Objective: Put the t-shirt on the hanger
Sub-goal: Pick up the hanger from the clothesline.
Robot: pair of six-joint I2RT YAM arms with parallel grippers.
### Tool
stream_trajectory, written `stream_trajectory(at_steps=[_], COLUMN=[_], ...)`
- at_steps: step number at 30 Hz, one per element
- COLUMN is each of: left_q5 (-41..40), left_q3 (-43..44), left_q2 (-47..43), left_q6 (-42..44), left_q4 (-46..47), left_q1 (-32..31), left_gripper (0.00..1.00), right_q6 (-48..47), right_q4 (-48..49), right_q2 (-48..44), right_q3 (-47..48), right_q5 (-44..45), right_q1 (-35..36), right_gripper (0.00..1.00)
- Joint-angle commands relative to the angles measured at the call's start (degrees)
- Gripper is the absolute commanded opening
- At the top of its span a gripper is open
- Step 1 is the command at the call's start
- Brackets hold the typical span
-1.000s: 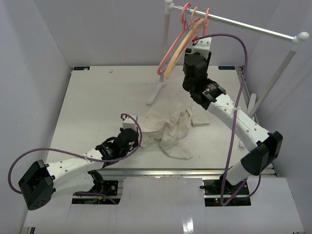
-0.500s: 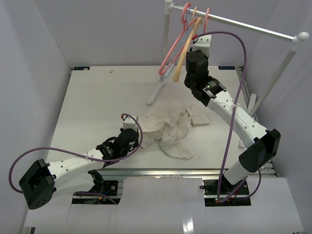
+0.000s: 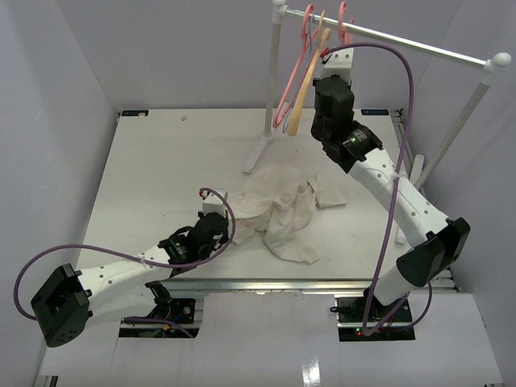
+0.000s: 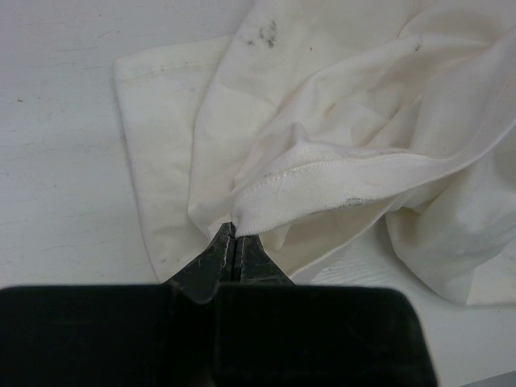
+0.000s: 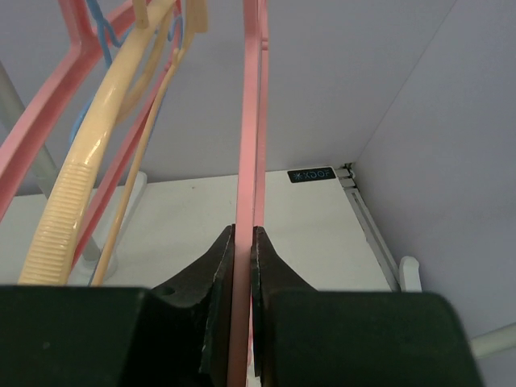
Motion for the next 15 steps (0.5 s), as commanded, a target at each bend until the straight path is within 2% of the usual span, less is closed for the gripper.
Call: stream_trajectory(at_steps=[1, 9, 15], left_q5=[-1.6, -2.0, -2.0], left_q3=[0.5, 0.7, 1.0], left_q2=[0.8, 1.5, 2.7], left_q6=[0.6, 0.2, -0.2], left_q4=[-0.1, -0.6, -0.4], left_q1=[-0.1, -0.1, -0.1], left_gripper=[0.0, 0.0, 0.0], right_q6=[-3.1, 3.8, 11.9], right_q4=[1.4, -10.5, -21.7], right_q2=[-6.9, -14.3, -19.0], right_q3=[2.6, -4.4, -10.3], right_q5=[0.4, -2.4, -8.5], right_q1=[-0.2, -0.3, -0.2], right_gripper=[0.08, 0.08, 0.08])
